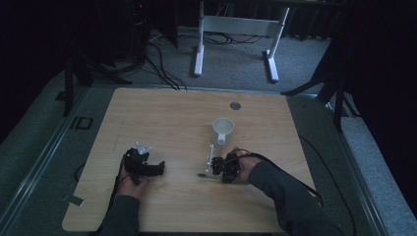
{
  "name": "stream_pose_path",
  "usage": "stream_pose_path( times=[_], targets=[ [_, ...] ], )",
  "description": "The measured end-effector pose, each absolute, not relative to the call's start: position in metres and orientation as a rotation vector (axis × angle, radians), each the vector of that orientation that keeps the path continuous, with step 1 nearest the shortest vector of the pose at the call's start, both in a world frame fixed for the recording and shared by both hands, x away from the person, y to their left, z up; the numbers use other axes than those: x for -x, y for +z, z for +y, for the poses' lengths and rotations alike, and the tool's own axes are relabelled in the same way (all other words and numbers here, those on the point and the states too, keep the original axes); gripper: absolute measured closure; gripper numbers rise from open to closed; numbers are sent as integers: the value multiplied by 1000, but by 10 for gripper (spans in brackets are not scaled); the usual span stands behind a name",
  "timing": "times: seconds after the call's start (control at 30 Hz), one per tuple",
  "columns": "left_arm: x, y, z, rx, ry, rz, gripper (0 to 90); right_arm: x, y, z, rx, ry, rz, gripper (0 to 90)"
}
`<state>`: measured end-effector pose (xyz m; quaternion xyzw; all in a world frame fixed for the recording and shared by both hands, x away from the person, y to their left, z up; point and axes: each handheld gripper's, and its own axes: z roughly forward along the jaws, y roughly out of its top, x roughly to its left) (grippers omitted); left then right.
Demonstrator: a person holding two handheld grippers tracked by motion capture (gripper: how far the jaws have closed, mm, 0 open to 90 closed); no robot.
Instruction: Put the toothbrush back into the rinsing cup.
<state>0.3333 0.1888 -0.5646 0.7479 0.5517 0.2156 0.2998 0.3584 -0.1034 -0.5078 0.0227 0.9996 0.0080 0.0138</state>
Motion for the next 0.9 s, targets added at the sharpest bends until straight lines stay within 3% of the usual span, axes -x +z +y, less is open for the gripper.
stream_pose_path(
  times=[0.9],
  targets=[
    [-333, -565, 189, -1984, 572, 1465, 18, -364, -488, -110, -136, 178, 3094, 783]
  ],
)
